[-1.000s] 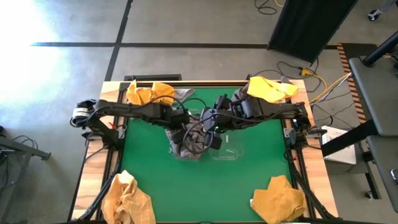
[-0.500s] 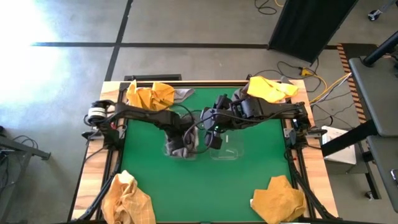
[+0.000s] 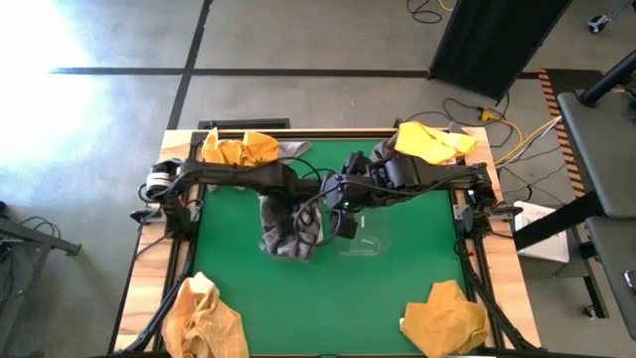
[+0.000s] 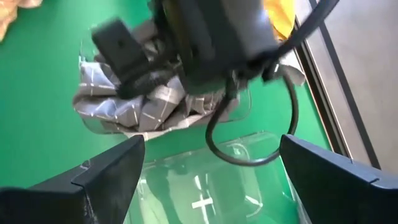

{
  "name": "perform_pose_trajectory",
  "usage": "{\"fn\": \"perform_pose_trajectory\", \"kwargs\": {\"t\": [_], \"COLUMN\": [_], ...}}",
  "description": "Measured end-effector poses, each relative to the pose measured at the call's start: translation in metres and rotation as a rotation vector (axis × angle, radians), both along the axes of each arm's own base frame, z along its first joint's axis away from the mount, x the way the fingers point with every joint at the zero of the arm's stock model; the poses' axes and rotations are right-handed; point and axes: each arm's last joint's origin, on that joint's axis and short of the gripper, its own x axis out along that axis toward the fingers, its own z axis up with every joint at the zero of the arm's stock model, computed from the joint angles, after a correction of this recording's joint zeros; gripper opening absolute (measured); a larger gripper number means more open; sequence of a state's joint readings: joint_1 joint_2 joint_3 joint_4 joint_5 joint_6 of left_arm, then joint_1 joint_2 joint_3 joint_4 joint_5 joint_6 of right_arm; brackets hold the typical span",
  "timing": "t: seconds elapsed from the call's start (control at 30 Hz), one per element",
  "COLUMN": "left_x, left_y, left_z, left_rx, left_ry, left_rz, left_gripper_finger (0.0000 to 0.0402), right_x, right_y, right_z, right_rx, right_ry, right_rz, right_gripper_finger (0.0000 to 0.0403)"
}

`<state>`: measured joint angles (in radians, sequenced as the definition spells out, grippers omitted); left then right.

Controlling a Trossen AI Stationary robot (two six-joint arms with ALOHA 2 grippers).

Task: Sort towels by color in basket
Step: Put the gray white patterned towel into the left transparent bin

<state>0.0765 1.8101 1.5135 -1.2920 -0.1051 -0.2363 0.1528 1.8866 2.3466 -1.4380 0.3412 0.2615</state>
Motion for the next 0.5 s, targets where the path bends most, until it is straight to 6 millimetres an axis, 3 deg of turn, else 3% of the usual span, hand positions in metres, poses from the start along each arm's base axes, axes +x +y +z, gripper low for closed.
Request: {"fn": "perform_pose_trajectory", "kwargs": {"t": [0.2, 0.5], "left_x": [-0.019, -0.045], "left_y": [0.008, 0.023], "left_z": [0.011, -0.027], "left_rx": [0.055, 0.042], "left_ry": [0.105, 0.276], "left_rz": [-0.021, 0.139], "left_gripper_finger": [0.0001, 0.0001], "right_x": [-0.002, -0.002], "right_y": [0.001, 0.004], "right_z": [-0.001, -0.001], "right_rx": [0.013, 0.017], "right_ry": [0.011, 0.009], "right_rz": [-0.023, -0.020], "right_gripper_finger": [0.0366, 0.0366]}}
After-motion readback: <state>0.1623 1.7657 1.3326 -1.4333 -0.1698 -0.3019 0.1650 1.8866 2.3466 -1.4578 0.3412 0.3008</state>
